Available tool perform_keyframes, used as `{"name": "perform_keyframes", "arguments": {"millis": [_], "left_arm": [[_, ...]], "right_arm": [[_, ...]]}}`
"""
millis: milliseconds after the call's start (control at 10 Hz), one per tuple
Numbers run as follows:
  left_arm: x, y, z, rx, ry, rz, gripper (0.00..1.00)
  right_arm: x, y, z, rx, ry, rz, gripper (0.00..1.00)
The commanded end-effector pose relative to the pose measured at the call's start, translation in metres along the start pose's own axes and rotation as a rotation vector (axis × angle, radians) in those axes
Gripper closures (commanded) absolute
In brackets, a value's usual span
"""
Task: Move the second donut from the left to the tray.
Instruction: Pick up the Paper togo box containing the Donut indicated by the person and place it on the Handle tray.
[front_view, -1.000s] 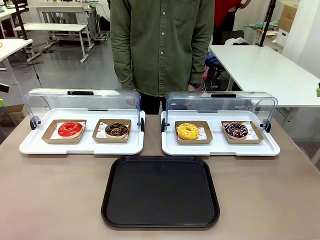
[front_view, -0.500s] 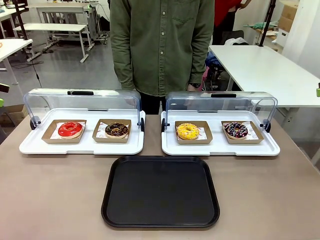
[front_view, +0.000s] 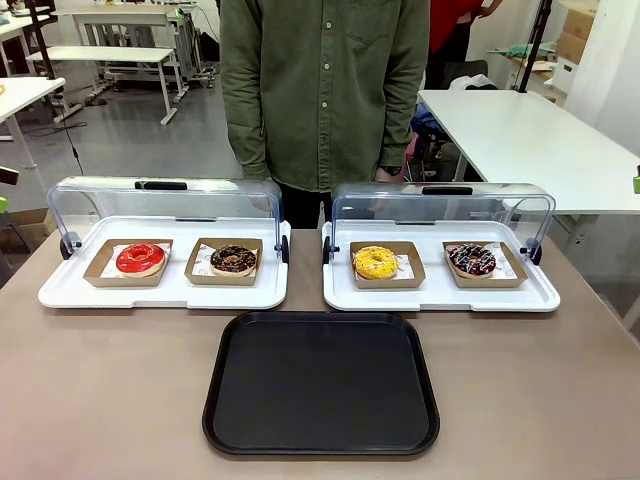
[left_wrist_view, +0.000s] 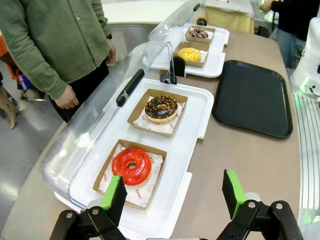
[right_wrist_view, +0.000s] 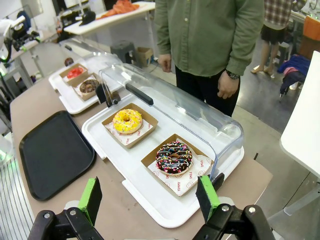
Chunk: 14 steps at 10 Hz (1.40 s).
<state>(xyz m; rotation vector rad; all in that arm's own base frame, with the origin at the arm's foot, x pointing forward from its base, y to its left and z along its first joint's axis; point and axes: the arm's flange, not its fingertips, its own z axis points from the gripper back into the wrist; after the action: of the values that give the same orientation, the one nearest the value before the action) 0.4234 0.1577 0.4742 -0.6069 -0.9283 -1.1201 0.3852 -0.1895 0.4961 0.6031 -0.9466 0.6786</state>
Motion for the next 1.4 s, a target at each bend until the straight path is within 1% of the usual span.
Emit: {"name": "perform_keyframes", "arguments": {"millis": [0, 1300], "left_arm": [[0.0006, 0.0008, 0.0016, -0.009, 0.003, -0.003, 0.0], [0.0006, 0.0008, 0.0016, -0.009, 0.003, -0.003, 0.0]], "right_arm": [[0.0016, 0.0003, -0.001, 0.004, -0.008, 0.005, 0.0], [0.0016, 0.0003, -0.001, 0.004, -0.008, 0.005, 0.0]]}}
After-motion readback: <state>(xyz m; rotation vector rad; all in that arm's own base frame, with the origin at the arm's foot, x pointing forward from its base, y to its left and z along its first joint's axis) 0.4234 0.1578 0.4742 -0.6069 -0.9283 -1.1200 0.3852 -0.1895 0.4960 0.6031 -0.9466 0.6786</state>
